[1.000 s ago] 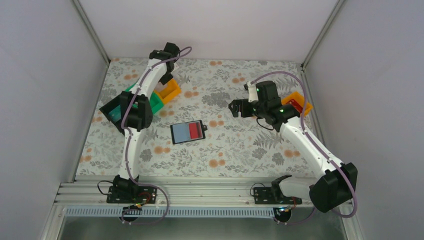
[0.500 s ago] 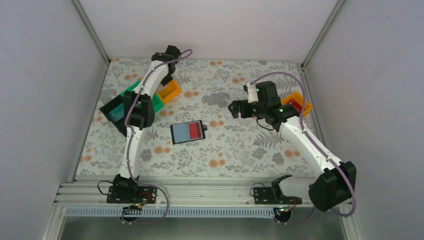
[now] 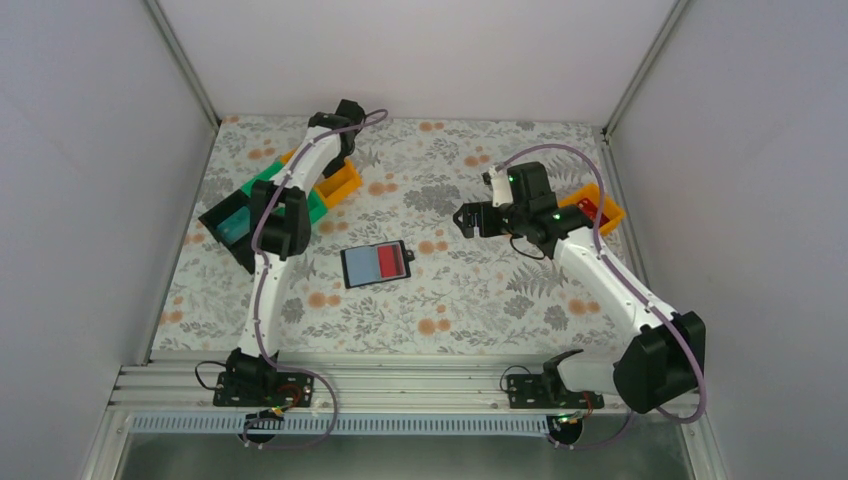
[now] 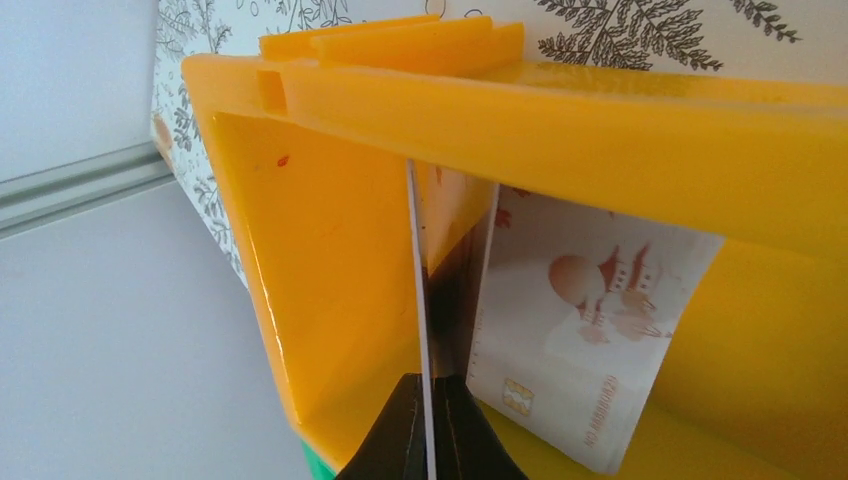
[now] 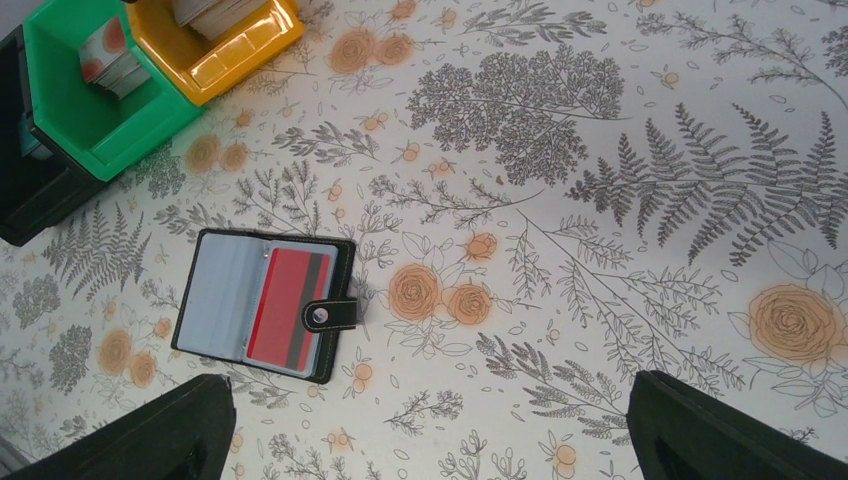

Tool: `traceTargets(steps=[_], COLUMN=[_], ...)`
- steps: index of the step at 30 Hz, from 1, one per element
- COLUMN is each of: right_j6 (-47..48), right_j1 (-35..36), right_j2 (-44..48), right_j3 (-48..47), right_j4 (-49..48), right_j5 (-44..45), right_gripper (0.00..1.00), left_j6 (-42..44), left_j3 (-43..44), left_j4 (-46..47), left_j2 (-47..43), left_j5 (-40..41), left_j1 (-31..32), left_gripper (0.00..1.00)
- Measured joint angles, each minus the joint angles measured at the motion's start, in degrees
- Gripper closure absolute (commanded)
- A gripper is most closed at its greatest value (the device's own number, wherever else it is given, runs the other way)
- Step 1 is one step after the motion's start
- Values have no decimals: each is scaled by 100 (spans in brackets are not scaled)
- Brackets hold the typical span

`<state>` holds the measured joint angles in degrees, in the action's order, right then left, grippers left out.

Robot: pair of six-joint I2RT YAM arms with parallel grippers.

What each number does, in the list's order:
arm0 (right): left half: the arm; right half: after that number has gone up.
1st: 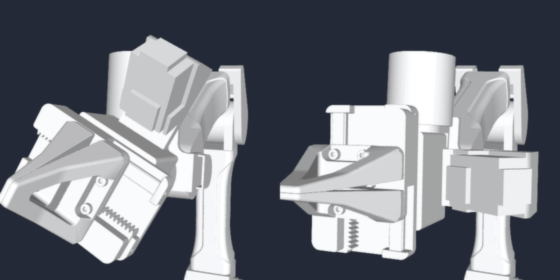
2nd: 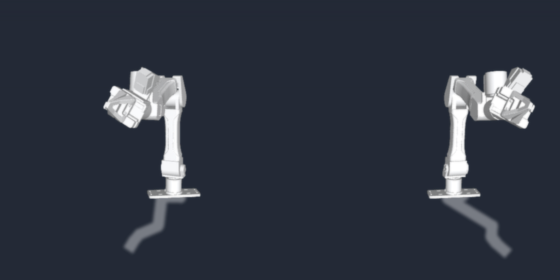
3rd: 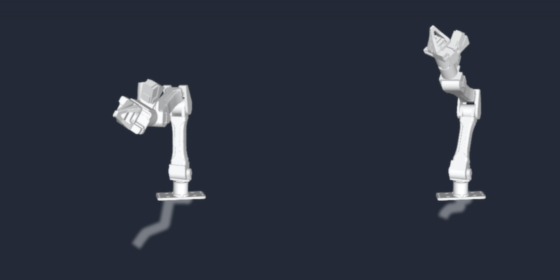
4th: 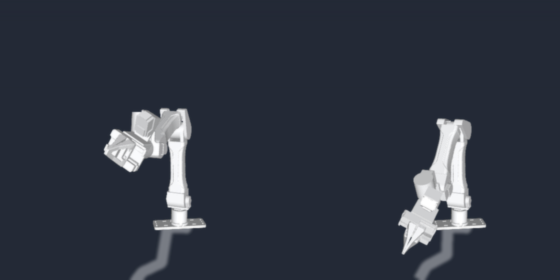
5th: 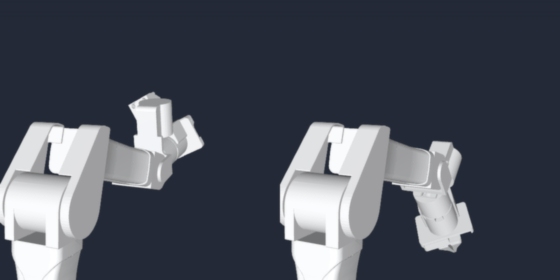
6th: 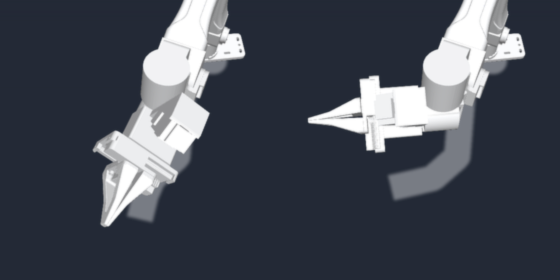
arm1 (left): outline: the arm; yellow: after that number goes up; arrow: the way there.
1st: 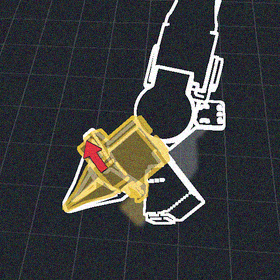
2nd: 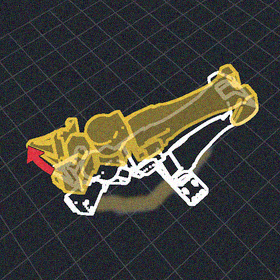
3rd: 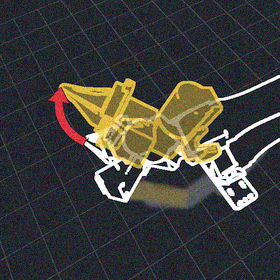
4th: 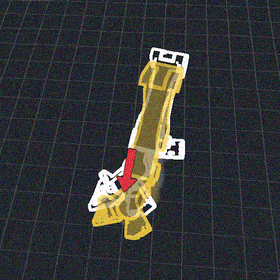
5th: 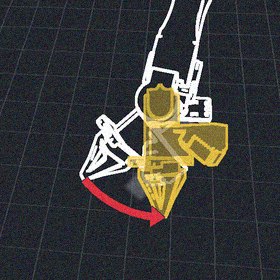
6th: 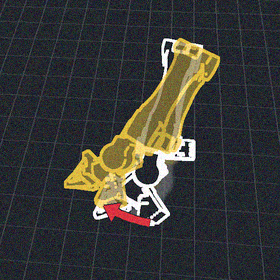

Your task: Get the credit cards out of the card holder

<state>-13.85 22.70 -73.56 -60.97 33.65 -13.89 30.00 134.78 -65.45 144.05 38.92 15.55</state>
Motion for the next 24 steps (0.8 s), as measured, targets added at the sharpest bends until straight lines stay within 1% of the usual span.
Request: traceTargets(steps=[2,6,8,16,20,21,22,24], right_j6=[2,2,4,24,28,33,42,48], right_j1=[-4,-13,-15,-26,-28,-31,-31,-31], right_j2=[-26,-37,-37,-39,-39,-37,-39,-37], right_j3=[0,0,0,0,0,0,0,0], right_j4=[0,0,0,0,-2,-2,-4,-13], right_j5=[-37,-87,-94,-116,-142,-157,-173,-216], right_gripper=[1,1,1,1,1,1,1,1], left_j6=[2,33,48,103,107,107,107,120], left_j3=[0,50,120,625,750,750,750,745], left_j4=[-7,-168,-256,-470,-549,-588,-632,-686], left_j2=[2,4,4,2,-105,-151,-201,-354], left_j5=[-7,-127,-221,-553,-953,-1123,-1342,-1843], left_j1=[0,11,17,120,166,173,173,173], left_gripper=[82,67,63,62,62,59,54,37])
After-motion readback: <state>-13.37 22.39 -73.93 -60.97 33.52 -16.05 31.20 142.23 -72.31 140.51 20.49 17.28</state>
